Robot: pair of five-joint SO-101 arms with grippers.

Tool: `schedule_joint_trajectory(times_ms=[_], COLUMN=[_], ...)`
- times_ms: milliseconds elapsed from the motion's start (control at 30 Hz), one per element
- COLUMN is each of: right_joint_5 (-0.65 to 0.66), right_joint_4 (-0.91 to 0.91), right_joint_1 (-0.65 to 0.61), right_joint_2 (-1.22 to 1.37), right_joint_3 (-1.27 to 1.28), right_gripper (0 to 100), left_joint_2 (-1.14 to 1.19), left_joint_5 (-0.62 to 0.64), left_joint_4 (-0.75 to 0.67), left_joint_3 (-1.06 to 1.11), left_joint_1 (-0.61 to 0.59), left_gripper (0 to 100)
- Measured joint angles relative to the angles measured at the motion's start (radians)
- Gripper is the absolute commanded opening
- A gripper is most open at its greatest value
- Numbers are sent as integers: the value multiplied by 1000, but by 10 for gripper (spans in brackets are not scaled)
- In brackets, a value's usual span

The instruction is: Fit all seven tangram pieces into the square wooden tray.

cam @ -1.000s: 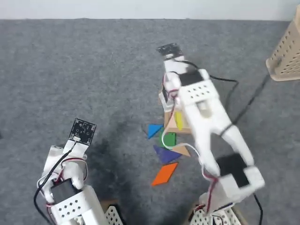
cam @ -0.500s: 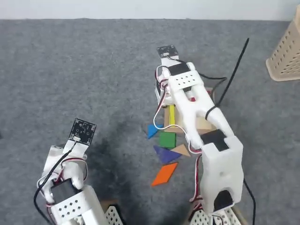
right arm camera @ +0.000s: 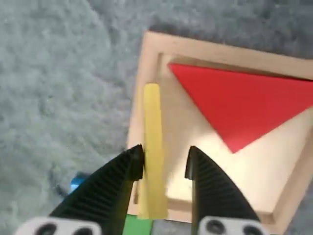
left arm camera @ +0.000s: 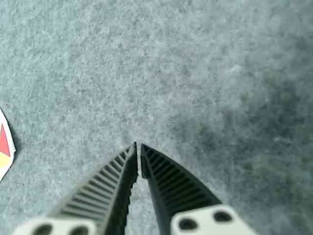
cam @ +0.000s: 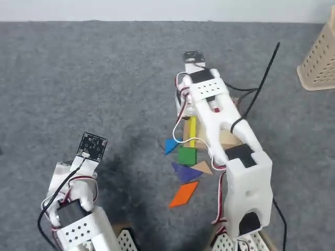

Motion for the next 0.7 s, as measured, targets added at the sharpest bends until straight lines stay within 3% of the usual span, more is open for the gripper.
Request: schedule_joint_trajectory(times_ms=[367,500,700], right_joint_5=[15,87,181], right_joint_4=[0,61,103], right_joint_1=[55,64,63], right_joint_2=[-15,-61,-51], right_joint_3=[0,0,14], right_gripper=[145,2,5], left_joint_2=[0,0,0], left_joint_5=[0,0,0], left_joint_4=[0,0,0], left_joint_3=[0,0,0], left_joint_1=[0,0,0], left_gripper=[12,12,12])
